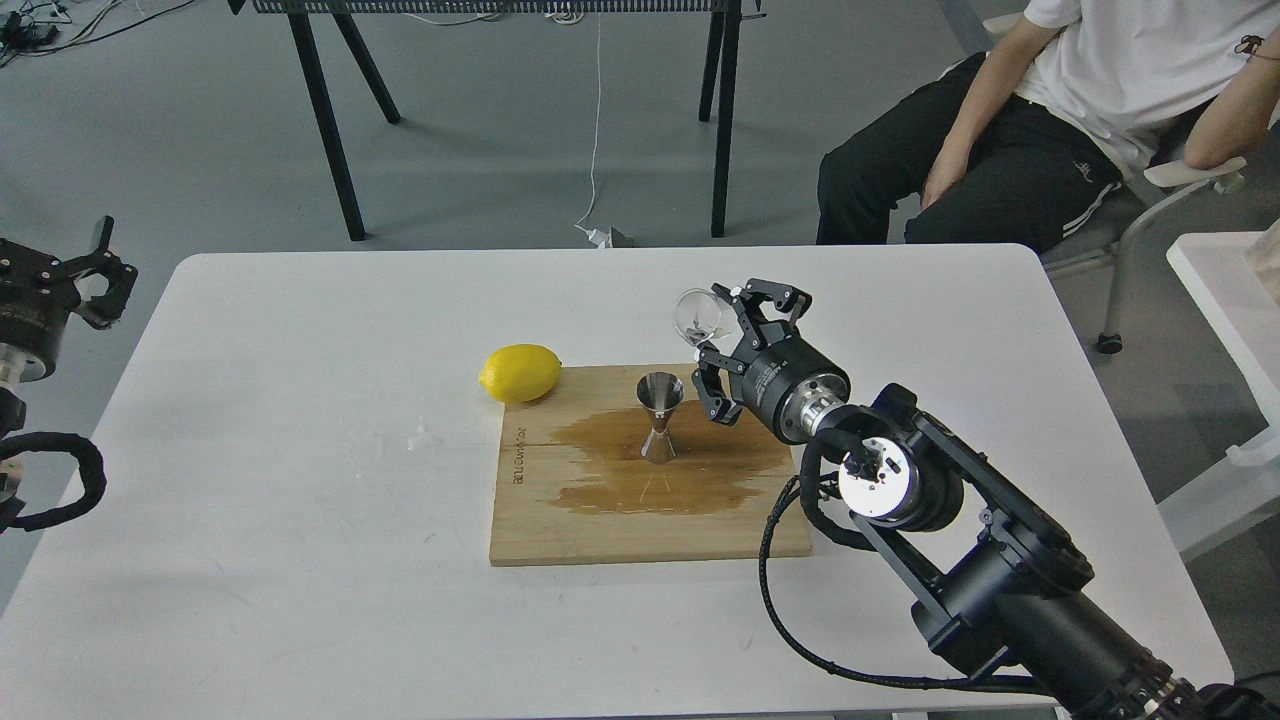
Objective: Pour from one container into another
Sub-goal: 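Tilt the clear glass over the jigger with the right gripper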
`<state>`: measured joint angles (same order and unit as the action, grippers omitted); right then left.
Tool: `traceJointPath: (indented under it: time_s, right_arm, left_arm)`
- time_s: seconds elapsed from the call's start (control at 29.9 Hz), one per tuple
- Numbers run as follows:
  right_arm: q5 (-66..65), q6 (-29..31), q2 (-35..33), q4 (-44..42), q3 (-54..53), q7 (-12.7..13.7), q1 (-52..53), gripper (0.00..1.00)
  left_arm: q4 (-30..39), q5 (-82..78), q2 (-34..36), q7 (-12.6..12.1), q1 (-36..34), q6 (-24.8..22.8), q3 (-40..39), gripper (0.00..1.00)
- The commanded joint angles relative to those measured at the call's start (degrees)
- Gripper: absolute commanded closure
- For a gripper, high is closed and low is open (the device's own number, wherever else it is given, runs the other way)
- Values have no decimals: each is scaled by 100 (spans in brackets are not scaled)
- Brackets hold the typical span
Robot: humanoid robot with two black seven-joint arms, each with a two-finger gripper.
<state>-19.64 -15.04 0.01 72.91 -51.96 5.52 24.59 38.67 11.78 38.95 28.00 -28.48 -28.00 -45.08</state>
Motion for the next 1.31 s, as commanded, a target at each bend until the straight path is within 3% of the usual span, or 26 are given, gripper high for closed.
traceJointPath:
  time_s: [0.0,1.27]
  right_arm:
    - [-13,19,-1,4,116,-16,2,70]
    - [-1313,2,-71,39,573,-25,169,70]
  left_arm:
    - [0,9,7,0,0,0,0,0]
    - [0,9,78,0,-9,0,-9,0]
